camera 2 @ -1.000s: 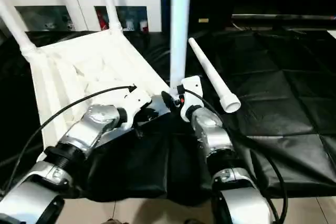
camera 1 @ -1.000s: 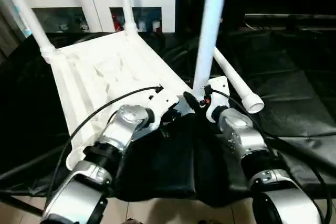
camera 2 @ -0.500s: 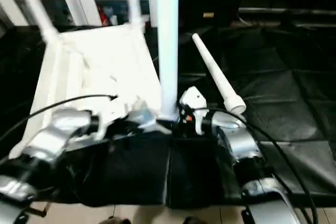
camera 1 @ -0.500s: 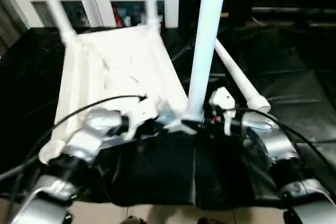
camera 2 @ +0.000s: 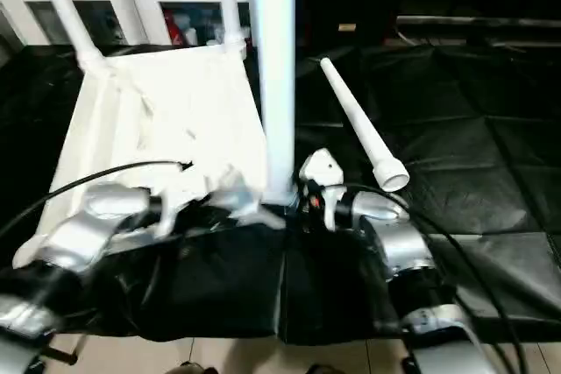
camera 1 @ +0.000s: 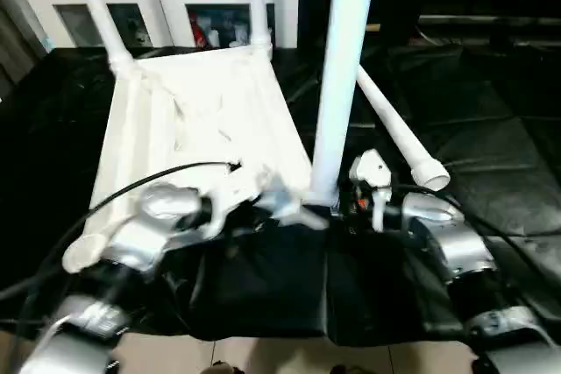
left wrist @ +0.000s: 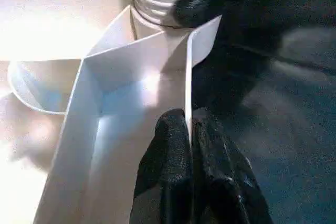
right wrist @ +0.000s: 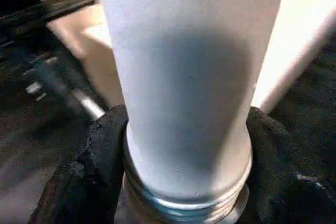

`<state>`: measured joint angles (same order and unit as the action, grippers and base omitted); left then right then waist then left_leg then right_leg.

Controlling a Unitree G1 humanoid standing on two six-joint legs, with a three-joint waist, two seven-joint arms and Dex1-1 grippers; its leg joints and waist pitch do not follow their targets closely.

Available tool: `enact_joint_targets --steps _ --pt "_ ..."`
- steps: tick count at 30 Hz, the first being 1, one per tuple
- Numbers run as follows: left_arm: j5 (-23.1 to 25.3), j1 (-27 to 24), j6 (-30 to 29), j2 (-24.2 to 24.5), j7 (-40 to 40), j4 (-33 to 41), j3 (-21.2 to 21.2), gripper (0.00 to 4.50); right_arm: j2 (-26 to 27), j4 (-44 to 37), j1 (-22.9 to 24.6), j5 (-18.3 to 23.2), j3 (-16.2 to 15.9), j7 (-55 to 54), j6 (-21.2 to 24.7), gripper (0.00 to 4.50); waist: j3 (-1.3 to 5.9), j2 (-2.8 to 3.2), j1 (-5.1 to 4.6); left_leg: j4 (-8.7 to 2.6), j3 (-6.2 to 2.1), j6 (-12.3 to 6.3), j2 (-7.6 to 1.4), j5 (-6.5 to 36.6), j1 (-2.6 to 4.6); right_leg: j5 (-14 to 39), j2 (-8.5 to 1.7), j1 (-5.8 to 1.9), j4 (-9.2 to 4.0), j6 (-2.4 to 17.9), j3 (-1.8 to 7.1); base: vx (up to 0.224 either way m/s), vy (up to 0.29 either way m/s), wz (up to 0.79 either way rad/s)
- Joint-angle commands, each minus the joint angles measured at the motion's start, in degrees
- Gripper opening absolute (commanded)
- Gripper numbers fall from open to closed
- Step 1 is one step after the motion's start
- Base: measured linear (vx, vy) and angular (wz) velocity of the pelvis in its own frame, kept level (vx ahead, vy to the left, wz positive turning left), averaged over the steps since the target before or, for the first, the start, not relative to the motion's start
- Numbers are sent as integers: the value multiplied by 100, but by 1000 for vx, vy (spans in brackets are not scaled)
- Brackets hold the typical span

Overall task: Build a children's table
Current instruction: Rotate leg to tighten

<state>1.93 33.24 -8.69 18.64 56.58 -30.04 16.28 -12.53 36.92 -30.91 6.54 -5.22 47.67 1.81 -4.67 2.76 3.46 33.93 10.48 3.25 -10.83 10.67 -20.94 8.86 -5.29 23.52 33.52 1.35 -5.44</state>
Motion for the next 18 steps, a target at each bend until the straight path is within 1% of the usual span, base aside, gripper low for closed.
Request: enact_joint_targets --steps 1,2,3,4,5,6,7,8,9,10,11,12,13,14,15,16,17,18 --pt "95 239 -175 -264 -818 -343 -175 0 254 437 -48 -177 37 -841 161 275 371 -65 -15 -434 -86 -156 -196 1530 92 2627 -354 -270 -489 979 271 0 0 0" --pt "128 290 -185 -341 -941 -417 -171 0 323 508 -66 -192 55 -1010 176 275 372 -62 -26 -437 -85 -144 -189 1540 89 2693 -358 -267 -502 954 273 0 0 0" --pt "166 396 -235 -511 -1212 -566 -189 0 471 660 -118 -206 120 -1396 232 275 381 -64 -16 -440 -100 -137 -192 1547 84 2747 -368 -288 -515 876 267 0 0 0" --pt "179 477 -271 -646 -1411 -677 -210 0 585 770 -161 -204 175 -1680 270 275 366 -53 -31 -435 -90 -138 -176 1591 98 2842 -356 -252 -547 838 263 0 0 0" --pt "186 549 -303 -770 -1578 -769 -226 0 690 865 -200 -205 221 -1935 284 275 375 -66 -34 -436 -94 -130 -177 1589 100 2856 -361 -268 -548 824 261 0 0 0" --pt "200 632 -317 -912 -1746 -876 -233 0 826 982 -254 -210 292 -2248 297 275 381 -50 -28 -438 -104 -138 -170 1582 89 2870 -365 -281 -547 792 250 0 0 0" --pt "210 690 -313 -1014 -1850 -951 -231 0 927 1071 -298 -210 345 -2470 311 275 378 -45 -34 -441 -102 -139 -171 1654 108 2911 -357 -258 -566 768 247 0 0 0" --pt "224 742 -321 -1126 -1954 -1018 -223 0 1034 1157 -342 -227 372 -2634 304 275 383 -54 -40 -442 -104 -143 -165 1665 107 2903 -355 -265 -566 768 243 0 0 0" --pt "224 742 -321 -1126 -1954 -1018 -223 0 1034 1157 -342 -227 372 -2634 304 275 394 -57 -42 -451 -109 -160 -169 1612 82 2805 -356 -288 -551 771 243 0 0 0" --pt "264 820 -304 -1342 -2075 -1135 -177 0 1256 1323 -447 -293 318 -2733 140 275 404 -35 -34 -453 -108 -187 -181 1582 91 2679 -360 -278 -553 798 247 0 0 0" --pt "272 830 -297 -1371 -2083 -1152 -167 0 1290 1342 -461 -288 313 -2715 111 275 404 -32 -38 -450 -103 -194 -178 1600 96 2636 -355 -271 -550 821 246 0 0 0" --pt "300 845 -253 -1408 -2068 -1182 -137 0 1364 1324 -485 -179 359 -2598 80 310 404 -29 -37 -458 -108 -213 -178 1660 87 2599 -354 -288 -547 842 240 0 0 0" --pt "309 848 -236 -1408 -2058 -1190 -129 0 1380 1308 -489 -129 387 -2555 84 330 416 -36 -26 -456 -107 -246 -180 1671 93 2544 -361 -294 -542 855 249 0 0 0" --pt "309 850 -220 -1402 -2043 -1197 -133 0 1378 1289 -500 -95 399 -2497 78 330 419 -31 -22 -457 -110 -256 -184 1640 88 2482 -365 -295 -530 879 251 0 0 0" --pt "301 836 -181 -1366 -1992 -1178 -134 0 1345 1239 -497 -81 376 -2372 66 344 421 -26 -24 -463 -111 -274 -189 1601 70 2371 -359 -306 -514 918 252 0 0 0" --pt "282 809 -152 -1306 -1904 -1138 -136 0 1279 1168 -483 -95 327 -2224 46 354 423 -29 -24 -462 -107 -295 -186 1628 63 2324 -358 -313 -508 935 250 0 0 0" --pt "273 803 -137 -1284 -1875 -1131 -135 0 1257 1147 -481 -106 313 -2174 33 354 425 -33 -27 -461 -108 -304 -184 1623 56 2310 -361 -321 -504 939 251 0 0 0" --pt "215 672 15 -1083 -1503 -963 -92 0 1040 935 -399 -139 162 -1683 -19 354 417 -32 -25 -463 -106 -308 -182 1651 61 2392 -363 -316 -517 930 247 0 0 0"
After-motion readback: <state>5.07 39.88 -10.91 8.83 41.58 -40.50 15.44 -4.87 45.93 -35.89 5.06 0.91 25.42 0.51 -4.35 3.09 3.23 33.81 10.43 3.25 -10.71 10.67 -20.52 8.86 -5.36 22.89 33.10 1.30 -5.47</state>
